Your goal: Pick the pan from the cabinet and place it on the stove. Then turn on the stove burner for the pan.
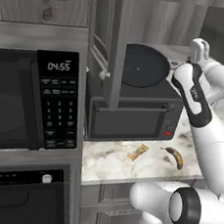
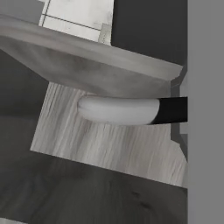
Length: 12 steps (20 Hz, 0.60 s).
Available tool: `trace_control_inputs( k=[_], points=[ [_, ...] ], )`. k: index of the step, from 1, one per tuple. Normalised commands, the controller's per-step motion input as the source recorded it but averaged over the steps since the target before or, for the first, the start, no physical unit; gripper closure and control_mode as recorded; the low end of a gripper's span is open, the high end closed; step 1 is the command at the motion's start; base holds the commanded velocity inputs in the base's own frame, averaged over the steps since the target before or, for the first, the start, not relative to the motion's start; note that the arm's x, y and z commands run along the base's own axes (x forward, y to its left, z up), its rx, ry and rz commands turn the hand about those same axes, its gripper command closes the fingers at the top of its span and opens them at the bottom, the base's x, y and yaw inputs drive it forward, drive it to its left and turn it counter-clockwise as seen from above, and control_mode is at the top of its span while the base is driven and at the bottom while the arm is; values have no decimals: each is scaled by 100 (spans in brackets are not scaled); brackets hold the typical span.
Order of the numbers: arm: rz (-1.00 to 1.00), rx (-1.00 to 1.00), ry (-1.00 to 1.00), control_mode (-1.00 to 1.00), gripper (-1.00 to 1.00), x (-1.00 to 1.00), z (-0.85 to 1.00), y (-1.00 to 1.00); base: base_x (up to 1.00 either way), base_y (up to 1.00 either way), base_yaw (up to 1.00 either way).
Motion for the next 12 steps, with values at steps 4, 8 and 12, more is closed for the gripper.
trace_control_inputs(
  k=[4,8,12],
  points=[
    [-7,0,0,-100,100,-65,-8,-1,0,0,0],
    [-5,0,4,-100,100,-33,-23,0,0,0,0],
    [0,-2,2,-100,100,0,-11,2,0,0,0]
  ],
)
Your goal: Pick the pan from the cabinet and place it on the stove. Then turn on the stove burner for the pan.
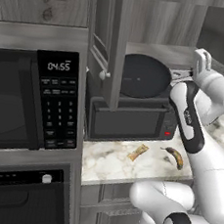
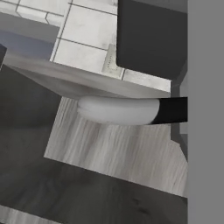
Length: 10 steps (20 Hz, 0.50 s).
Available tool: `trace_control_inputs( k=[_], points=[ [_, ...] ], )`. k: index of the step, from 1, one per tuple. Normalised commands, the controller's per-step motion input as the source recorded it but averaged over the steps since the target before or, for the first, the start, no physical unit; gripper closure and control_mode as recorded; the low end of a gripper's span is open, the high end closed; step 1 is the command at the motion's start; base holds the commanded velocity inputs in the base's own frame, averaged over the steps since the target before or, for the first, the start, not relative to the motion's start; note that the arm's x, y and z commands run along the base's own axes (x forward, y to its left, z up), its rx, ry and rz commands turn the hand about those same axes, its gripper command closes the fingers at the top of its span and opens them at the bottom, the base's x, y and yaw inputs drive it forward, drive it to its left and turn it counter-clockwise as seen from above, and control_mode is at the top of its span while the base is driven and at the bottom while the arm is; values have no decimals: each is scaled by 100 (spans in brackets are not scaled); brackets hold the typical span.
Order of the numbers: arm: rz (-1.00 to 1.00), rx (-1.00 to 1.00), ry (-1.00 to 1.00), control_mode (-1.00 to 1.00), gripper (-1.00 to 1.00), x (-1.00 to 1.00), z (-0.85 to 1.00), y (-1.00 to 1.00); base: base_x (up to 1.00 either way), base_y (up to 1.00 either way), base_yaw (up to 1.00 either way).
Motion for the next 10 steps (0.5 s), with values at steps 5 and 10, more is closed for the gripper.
trace_control_inputs(
  k=[5,10],
  points=[
    [0,0,0,100,100,0,0,0,-44,-1,-4],
    [0,0,0,100,100,0,0,0,-58,-21,-7]
  ],
)
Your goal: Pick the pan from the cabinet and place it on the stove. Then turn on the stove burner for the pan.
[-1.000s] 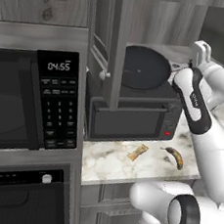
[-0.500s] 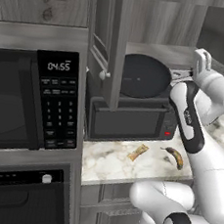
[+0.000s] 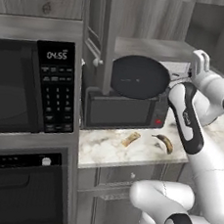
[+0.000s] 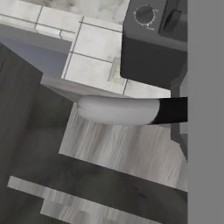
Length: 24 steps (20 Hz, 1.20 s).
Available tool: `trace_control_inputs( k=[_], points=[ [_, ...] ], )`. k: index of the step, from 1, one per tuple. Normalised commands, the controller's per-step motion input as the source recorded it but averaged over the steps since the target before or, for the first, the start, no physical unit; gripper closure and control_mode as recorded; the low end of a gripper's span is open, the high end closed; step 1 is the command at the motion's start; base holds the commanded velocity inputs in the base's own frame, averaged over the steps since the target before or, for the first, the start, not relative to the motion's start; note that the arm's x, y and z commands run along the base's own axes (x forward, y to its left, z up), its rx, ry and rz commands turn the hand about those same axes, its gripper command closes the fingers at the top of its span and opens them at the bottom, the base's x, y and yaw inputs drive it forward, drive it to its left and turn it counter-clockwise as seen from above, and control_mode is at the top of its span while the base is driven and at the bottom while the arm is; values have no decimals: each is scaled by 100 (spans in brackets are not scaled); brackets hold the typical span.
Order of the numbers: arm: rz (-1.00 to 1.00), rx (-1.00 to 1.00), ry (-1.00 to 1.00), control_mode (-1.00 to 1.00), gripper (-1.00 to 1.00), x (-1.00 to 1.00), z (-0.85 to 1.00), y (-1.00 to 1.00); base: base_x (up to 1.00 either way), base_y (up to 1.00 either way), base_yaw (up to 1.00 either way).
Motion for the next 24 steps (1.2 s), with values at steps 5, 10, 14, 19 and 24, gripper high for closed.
trace_control_inputs(
  k=[5,10,14,19,24],
  points=[
    [0,0,0,100,100,0,0,0,-60,-27,-7],
    [0,0,0,100,100,0,0,0,-60,-40,-8],
    [0,0,0,100,100,0,0,0,-68,-44,-7],
    [0,0,0,100,100,0,0,0,-76,-40,-8],
    [0,0,0,100,100,0,0,0,-69,-22,-17]
  ],
)
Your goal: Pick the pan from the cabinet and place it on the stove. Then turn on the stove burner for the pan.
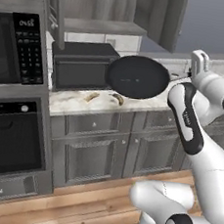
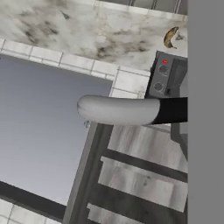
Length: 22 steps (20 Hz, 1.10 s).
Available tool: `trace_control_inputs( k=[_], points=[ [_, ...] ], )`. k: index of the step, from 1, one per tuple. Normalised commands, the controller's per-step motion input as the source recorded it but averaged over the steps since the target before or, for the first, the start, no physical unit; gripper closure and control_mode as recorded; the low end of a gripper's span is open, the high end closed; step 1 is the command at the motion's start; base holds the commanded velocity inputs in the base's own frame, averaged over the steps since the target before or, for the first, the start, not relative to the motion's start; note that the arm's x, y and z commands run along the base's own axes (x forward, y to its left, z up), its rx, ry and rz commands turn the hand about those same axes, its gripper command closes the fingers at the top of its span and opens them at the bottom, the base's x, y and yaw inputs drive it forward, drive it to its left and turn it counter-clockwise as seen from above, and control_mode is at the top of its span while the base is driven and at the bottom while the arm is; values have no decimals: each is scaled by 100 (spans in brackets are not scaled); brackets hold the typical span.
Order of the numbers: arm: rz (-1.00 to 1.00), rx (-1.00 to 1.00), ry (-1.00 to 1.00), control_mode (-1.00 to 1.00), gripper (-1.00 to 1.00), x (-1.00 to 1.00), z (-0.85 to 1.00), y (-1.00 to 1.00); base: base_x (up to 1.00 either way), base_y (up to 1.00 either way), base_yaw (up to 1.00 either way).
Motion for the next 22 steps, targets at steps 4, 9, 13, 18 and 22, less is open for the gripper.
trace_control_inputs(
  k=[4,9,13,18,22],
  points=[
    [0,0,0,100,100,0,0,0,-53,-14,-28],
    [0,0,0,100,100,0,0,0,-47,-20,-34],
    [0,0,0,100,100,0,0,0,-41,-21,-38],
    [0,0,0,100,100,0,0,0,-37,-19,-39],
    [0,0,0,100,100,0,0,0,-35,-18,-40]
  ],
)
